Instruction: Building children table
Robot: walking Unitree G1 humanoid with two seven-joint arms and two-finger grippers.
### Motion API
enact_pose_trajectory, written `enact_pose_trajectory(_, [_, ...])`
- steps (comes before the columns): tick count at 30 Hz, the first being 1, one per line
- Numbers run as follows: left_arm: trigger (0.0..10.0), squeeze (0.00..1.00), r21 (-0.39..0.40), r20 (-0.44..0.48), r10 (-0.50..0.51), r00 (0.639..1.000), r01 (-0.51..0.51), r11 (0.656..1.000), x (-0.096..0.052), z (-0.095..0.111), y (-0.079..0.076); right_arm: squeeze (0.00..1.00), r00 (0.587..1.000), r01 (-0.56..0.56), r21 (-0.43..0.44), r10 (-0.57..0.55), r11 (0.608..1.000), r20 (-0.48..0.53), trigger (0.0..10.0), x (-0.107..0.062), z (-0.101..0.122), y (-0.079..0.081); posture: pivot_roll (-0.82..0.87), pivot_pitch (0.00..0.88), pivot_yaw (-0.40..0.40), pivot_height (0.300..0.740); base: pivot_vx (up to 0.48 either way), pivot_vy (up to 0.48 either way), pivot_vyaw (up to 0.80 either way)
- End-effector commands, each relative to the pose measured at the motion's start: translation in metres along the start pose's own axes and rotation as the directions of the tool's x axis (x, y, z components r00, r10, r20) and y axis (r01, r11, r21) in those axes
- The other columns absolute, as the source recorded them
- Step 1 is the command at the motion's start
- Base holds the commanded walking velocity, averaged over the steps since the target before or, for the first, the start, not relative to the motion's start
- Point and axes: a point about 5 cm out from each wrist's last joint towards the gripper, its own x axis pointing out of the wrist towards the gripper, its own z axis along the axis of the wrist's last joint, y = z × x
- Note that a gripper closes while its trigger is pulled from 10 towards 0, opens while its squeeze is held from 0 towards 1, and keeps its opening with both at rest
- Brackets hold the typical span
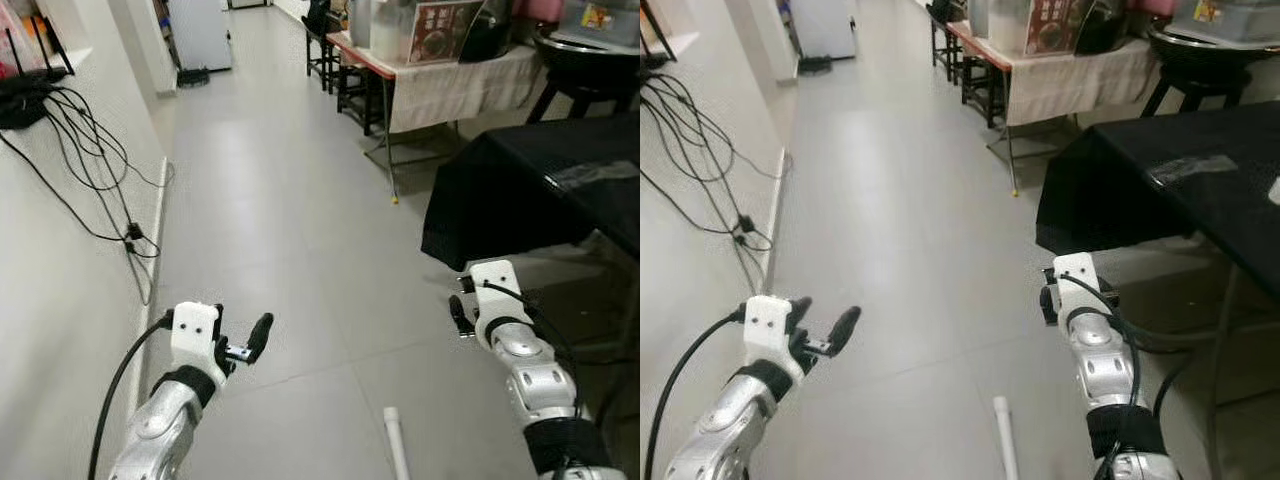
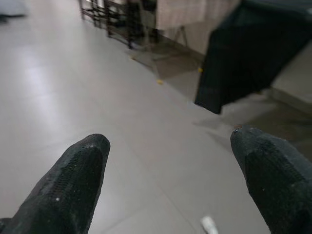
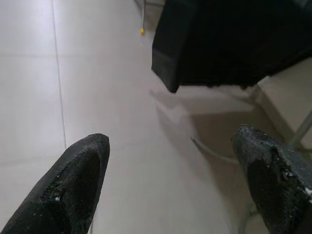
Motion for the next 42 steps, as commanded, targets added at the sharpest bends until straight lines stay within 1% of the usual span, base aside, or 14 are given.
enact_pose_trajectory(1, [10.0, 0.0, -0.003, -0.018, -0.008, 1.0, 0.008, 1.0, -0.004, -0.001, 0.002, 0.0, 1.0, -0.007, -0.01, 0.006, 1.0, -0.023, 10.0, 0.001, -0.004, 0.001, 0.04, 0.174, 0.024, 0.65, 0.0, 0.0, 0.0])
enact_pose_trajectory(6, [10.0, 0.0, 0.011, -0.022, -0.006, 1.0, 0.006, 1.0, -0.012, 0.005, 0.008, 0.0, 0.999, -0.002, -0.014, 0.001, 1.0, -0.032, 10.0, 0.003, -0.001, -0.002, 0.05, 0.218, 0.023, 0.63, 0.0, 0.0, 0.0])
enact_pose_trajectory(7, [10.0, 0.0, 0.011, -0.022, -0.006, 1.0, 0.006, 1.0, -0.012, 0.005, 0.008, 0.0, 0.999, -0.002, -0.014, 0.001, 1.0, -0.032, 10.0, 0.003, -0.001, -0.002, 0.05, 0.218, 0.023, 0.63, 0.0, 0.0, 0.0])
enact_pose_trajectory(8, [10.0, 0.0, 0.014, -0.017, -0.013, 1.0, 0.013, 1.0, -0.015, 0.009, 0.007, 0.0, 0.999, 0.008, -0.016, -0.009, 1.0, -0.049, 10.0, 0.002, -0.005, -0.006, 0.05, 0.253, 0.024, 0.62, 0.0, 0.0, 0.0])
enact_pose_trajectory(15, [10.0, 0.0, 0.018, -0.019, -0.044, 0.999, 0.045, 0.999, -0.017, 0.016, 0.002, 0.0, 0.995, 0.015, -0.027, -0.018, 1.0, -0.097, 10.0, 0.004, -0.015, -0.011, 0.05, 0.281, 0.027, 0.6, 0.0, 0.0, 0.0])
enact_pose_trajectory(16, [10.0, 0.0, 0.02, -0.019, -0.057, 0.998, 0.057, 0.998, -0.018, 0.019, 0.0, 0.0, 0.989, 0.021, -0.031, -0.025, 0.999, -0.147, 10.0, 0.005, -0.026, -0.013, 0.05, 0.297, 0.028, 0.59, 0.0, 0.0, 0.0])
enact_pose_trajectory(23, [10.0, 0.0, 0.026, -0.028, -0.075, 0.997, 0.076, 0.997, -0.024, 0.025, -0.004, 0.0, 0.975, 0.024, -0.026, -0.029, 0.999, -0.22, 10.0, 0.007, -0.043, -0.013, 0.06, 0.328, 0.033, 0.55, 0.0, 0.0, 0.0])
enact_pose_trajectory(26, [10.0, 0.0, 0.029, -0.033, -0.079, 0.996, 0.08, 0.996, -0.027, 0.027, -0.005, 0.0, 0.971, 0.03, -0.044, -0.039, 0.999, -0.236, 10.0, 0.008, -0.047, -0.015, 0.07, 0.347, 0.037, 0.54, 0.0, 0.0, 0.0])
enact_pose_trajectory(29, [10.0, 0.0, 0.031, -0.038, -0.087, 0.995, 0.088, 0.996, -0.028, 0.029, -0.009, 0.0, 0.956, 0.033, -0.075, -0.053, 0.997, -0.288, 10.0, 0.006, -0.06, -0.02, 0.07, 0.37, 0.043, 0.525, 0.0, 0.0, 0.0])
enact_pose_trajectory(30, [10.0, 0.0, 0.031, -0.038, -0.087, 0.995, 0.088, 0.996, -0.028, 0.029, -0.009, 0.0, 0.956, 0.033, -0.075, -0.053, 0.997, -0.288, 10.0, 0.006, -0.06, -0.02, 0.07, 0.37, 0.043, 0.525, 0.0, 0.0, 0.0])
enact_pose_trajectory(31, [10.0, 0.0, 0.029, -0.042, -0.094, 0.995, 0.096, 0.995, -0.029, 0.031, -0.012, 0.0, 0.945, 0.035, -0.091, -0.062, 0.995, -0.32, 10.0, 0.004, -0.068, -0.024, 0.07, 0.378, 0.044, 0.515, 0.0, 0.0, 0.0])
enact_pose_trajectory(33, [10.0, 0.0, 0.026, -0.045, -0.1, 0.994, 0.101, 0.994, -0.03, 0.033, -0.013, 0.0, 0.937, 0.032, -0.102, -0.065, 0.994, -0.343, 10.0, 0.003, -0.074, -0.026, 0.07, 0.385, 0.045, 0.505, 0.0, 0.0, 0.0])
enact_pose_trajectory(40, [10.0, 0.0, 0.026, -0.052, -0.111, 0.993, 0.112, 0.993, -0.032, 0.035, -0.016, 0.0, 0.923, 0.015, -0.115, -0.058, 0.993, -0.381, 10.0, 0.001, -0.087, -0.025, 0.07, 0.399, 0.051, 0.47, 0.0, 0.0, 0.0])
enact_pose_trajectory(42, [10.0, 0.0, 0.027, -0.058, -0.118, 0.991, 0.12, 0.992, -0.034, 0.036, -0.017, 0.0, 0.914, -0.004, -0.106, -0.039, 0.994, -0.403, 10.0, 0.0, -0.093, -0.022, 0.07, 0.411, 0.053, 0.46, 0.0, 0.0, 0.0])
